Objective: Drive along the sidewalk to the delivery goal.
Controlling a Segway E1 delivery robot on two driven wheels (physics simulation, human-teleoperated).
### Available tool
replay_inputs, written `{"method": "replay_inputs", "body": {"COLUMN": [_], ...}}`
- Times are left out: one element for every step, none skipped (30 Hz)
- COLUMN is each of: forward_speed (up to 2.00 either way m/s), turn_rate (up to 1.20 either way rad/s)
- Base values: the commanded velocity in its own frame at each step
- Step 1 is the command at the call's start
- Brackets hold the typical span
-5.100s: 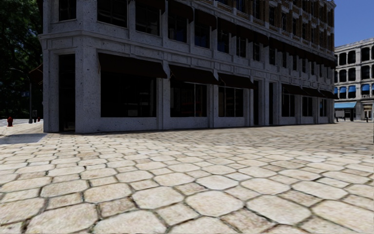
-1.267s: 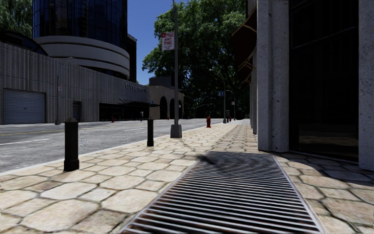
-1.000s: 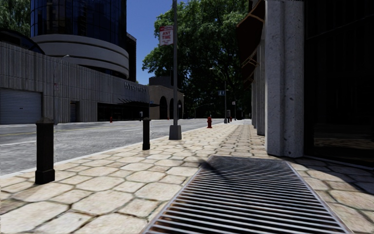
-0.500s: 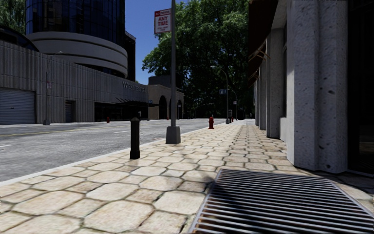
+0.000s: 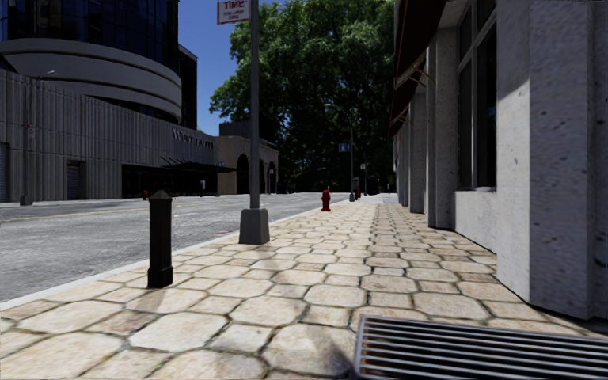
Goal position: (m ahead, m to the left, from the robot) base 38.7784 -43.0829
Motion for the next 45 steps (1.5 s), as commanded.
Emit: {"method": "replay_inputs", "body": {"forward_speed": [1.96,1.96,1.96,1.96,1.96,1.96,1.96,1.96,1.96,1.96,1.96,1.96,1.96,1.96,1.96,1.96,1.96,1.96,1.96,1.96,1.96,1.96,1.96,1.96,1.96,1.96,1.96,1.96,1.96,1.96,1.96,1.96,1.96,1.96,1.96,1.96,1.96,1.96,1.96,1.96,1.96,1.96,1.96,1.96,1.96], "turn_rate": [-0.42,-0.42,-0.42,-0.42,-0.42,-0.42,-0.42,-0.42,-0.42,-0.42,-0.42,-0.42,-0.42,-0.42,-0.42,-0.42,-0.42,-0.42,-0.25,0.0,0.0,0.0,0.0,0.0,0.0,0.0,0.0,0.0,0.0,0.0,0.0,0.0,0.0,0.0,0.0,0.0,0.0,0.0,-0.08,-0.16,-0.19,-0.2,-0.2,-0.2,-0.2]}}
